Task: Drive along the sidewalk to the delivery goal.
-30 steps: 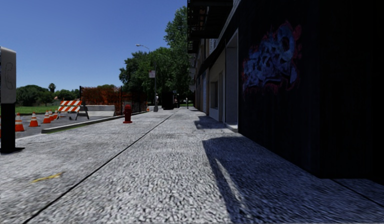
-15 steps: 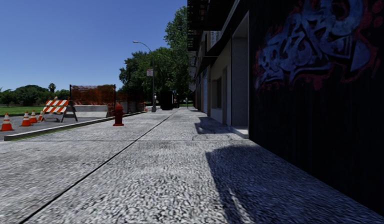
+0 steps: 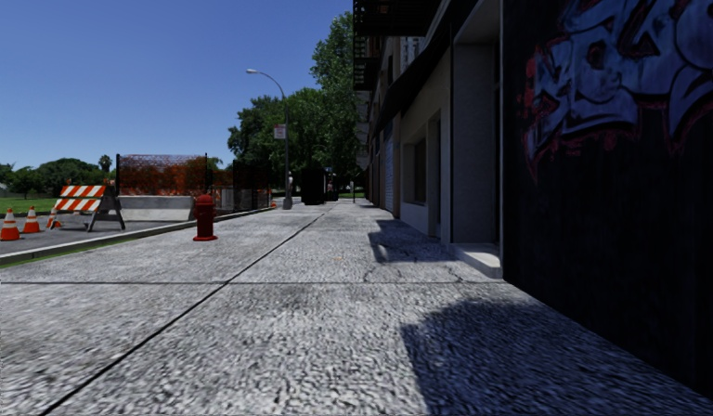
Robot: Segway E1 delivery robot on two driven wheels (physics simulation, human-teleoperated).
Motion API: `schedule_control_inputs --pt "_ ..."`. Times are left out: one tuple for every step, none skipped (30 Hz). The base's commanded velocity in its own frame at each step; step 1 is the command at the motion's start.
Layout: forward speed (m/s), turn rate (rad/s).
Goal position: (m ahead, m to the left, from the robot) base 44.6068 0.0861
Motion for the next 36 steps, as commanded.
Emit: schedule_control_inputs --pt "2.0 0.0" --pt "2.0 0.0" --pt "2.0 0.0" --pt "2.0 0.0" --pt "2.0 0.0" --pt "2.0 0.0" --pt "2.0 0.0" --pt "2.0 0.0" --pt "2.0 0.0" --pt "2.0 0.0" --pt "2.0 0.0" --pt "2.0 0.0" --pt "2.0 0.0" --pt "2.0 0.0" --pt "2.0 0.0" --pt "2.0 0.0" --pt "2.0 0.0" --pt "2.0 0.0" --pt "2.0 0.19" --pt "2.0 0.32" --pt "2.0 0.32" --pt "2.0 0.0" --pt "2.0 0.0" --pt "2.0 0.0" --pt "2.0 0.0" --pt "2.0 0.0" --pt "2.0 0.0" --pt "2.0 0.0" --pt "2.0 0.0" --pt "2.0 0.0" --pt "2.0 0.0" --pt "2.0 0.0" --pt "2.0 0.0" --pt "2.0 0.0" --pt "2.0 0.0" --pt "2.0 0.0"
